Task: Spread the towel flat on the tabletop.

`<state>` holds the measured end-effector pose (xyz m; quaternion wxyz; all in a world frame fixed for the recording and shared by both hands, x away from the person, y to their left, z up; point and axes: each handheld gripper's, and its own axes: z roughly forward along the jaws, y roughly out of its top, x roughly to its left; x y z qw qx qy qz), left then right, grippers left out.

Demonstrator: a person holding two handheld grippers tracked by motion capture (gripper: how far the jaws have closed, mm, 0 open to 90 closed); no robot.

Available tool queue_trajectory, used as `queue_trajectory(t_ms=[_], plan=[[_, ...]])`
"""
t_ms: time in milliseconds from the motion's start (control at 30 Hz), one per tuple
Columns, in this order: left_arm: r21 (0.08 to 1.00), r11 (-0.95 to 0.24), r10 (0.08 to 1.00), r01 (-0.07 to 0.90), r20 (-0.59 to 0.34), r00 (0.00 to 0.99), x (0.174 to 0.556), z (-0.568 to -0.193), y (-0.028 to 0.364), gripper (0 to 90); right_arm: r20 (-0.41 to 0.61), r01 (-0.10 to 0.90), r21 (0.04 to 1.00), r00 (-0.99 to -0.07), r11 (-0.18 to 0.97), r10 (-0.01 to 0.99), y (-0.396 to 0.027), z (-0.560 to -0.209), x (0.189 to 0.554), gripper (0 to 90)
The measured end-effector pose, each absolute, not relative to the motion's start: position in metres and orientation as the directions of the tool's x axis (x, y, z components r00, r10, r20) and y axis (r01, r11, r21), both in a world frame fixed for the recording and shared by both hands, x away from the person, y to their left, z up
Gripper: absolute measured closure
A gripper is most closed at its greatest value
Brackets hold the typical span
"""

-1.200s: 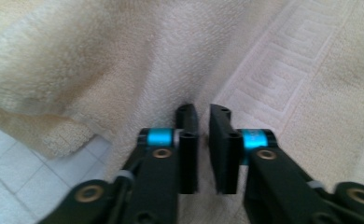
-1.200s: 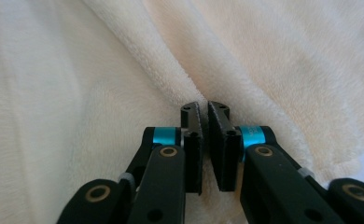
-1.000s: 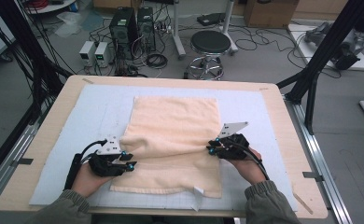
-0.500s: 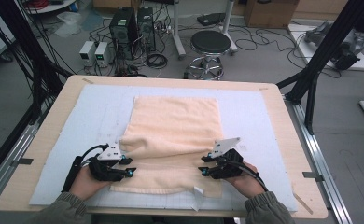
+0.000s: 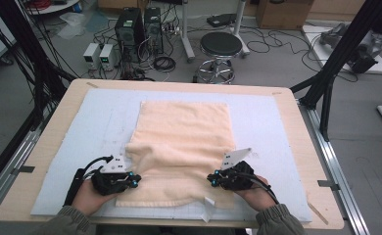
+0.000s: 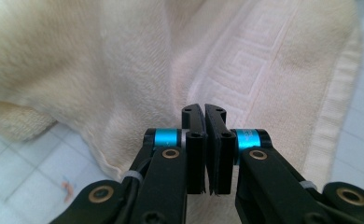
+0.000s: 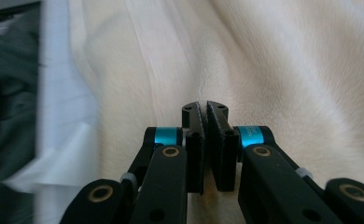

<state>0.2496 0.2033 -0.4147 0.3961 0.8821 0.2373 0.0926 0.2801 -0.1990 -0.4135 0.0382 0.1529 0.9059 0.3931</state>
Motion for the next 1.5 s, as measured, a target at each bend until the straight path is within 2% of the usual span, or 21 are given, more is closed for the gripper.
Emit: queue_trajectory(t_ms=[200, 267, 300, 333, 367, 400, 567, 667, 800, 867, 967, 1033, 1067, 1100, 1167, 1333, 1500], plan=[[0.782, -0.556, 0.451, 0.281, -0.001, 0.892, 0.199, -0.378, 0.216, 86.6, 0.047, 0.184, 0.773, -0.971, 0.607, 0.235, -0.203, -0.382, 0.236, 85.3], [0.8, -0.545, 0.421, 0.252, 0.001, 0.907, 0.18, -0.366, 0.216, 86.2, 0.052, 0.15, 0.794, -0.982, 0.589, 0.18, -0.203, -0.37, 0.218, 79.9], [0.805, -0.545, 0.408, 0.234, 0.011, 0.913, 0.174, -0.361, 0.217, 84.8, 0.063, 0.144, 0.808, -0.985, 0.571, 0.16, -0.205, -0.366, 0.213, 73.8], [0.813, -0.536, 0.41, 0.227, 0.016, 0.912, 0.171, -0.358, 0.217, 80.5, 0.071, 0.151, 0.815, -0.984, 0.559, 0.162, -0.206, -0.363, 0.209, 71.7], [0.817, -0.531, 0.414, 0.225, 0.018, 0.91, 0.172, -0.356, 0.217, 72.3, 0.05, 0.142, 0.816, -0.983, 0.56, 0.176, -0.208, -0.361, 0.209, 70.3], [0.823, -0.522, 0.424, 0.224, 0.022, 0.906, 0.175, -0.357, 0.216, 66.5, 0.032, 0.139, 0.812, -0.98, 0.567, 0.194, -0.209, -0.362, 0.212, 68.5], [0.816, -0.523, 0.471, 0.248, 0.034, 0.881, 0.214, -0.385, 0.21, 58.4, -0.033, 0.16, 0.775, -0.956, 0.611, 0.292, -0.209, -0.381, 0.25, 61.0], [0.805, -0.524, 0.494, 0.279, 0.02, 0.869, 0.24, -0.406, 0.205, 54.7, -0.031, 0.199, 0.746, -0.943, 0.635, 0.331, -0.207, -0.4, 0.277, 55.1], [0.768, -0.565, 0.515, 0.303, 0.041, 0.856, 0.27, -0.425, 0.198, 50.8, 0.019, 0.278, 0.695, -0.929, 0.664, 0.369, -0.204, -0.424, 0.305, 53.6], [0.748, -0.579, 0.518, 0.324, 0.031, 0.855, 0.278, -0.431, 0.196, 50.4, 0.015, 0.286, 0.654, -0.93, 0.7, 0.367, -0.2, -0.433, 0.311, 55.3], [0.742, -0.581, 0.502, 0.336, 0.001, 0.865, 0.281, -0.439, 0.196, 57.2, 0.038, 0.286, 0.683, -0.933, 0.672, 0.358, -0.201, -0.435, 0.315, 70.0], [0.743, -0.58, 0.499, 0.333, 0.0, 0.867, 0.278, -0.438, 0.195, 68.8, 0.043, 0.28, 0.685, -0.937, 0.673, 0.347, -0.2, -0.436, 0.315, 80.7], [0.738, -0.589, 0.491, 0.329, 0.003, 0.871, 0.277, -0.437, 0.194, 75.1, 0.036, 0.27, 0.684, -0.94, 0.678, 0.339, -0.199, -0.435, 0.314, 83.1], [0.733, -0.598, 0.485, 0.325, 0.008, 0.875, 0.275, -0.436, 0.193, 80.3, 0.029, 0.264, 0.679, -0.942, 0.685, 0.334, -0.198, -0.435, 0.313, 84.1], [0.72, -0.61, 0.49, 0.331, 0.015, 0.871, 0.272, -0.433, 0.191, 84.3, 0.027, 0.259, 0.678, -0.944, 0.688, 0.329, -0.197, -0.433, 0.31, 84.9], [0.741, -0.595, 0.468, 0.311, 0.005, 0.884, 0.248, -0.421, 0.197, 85.1, 0.015, 0.216, 0.709, -0.956, 0.671, 0.293, -0.199, -0.418, 0.289, 85.0], [0.762, -0.585, 0.425, 0.277, -0.003, 0.905, 0.207, -0.4, 0.207, 85.1, 0.015, 0.177, 0.746, -0.968, 0.641, 0.251, -0.205, -0.399, 0.255, 84.9]])
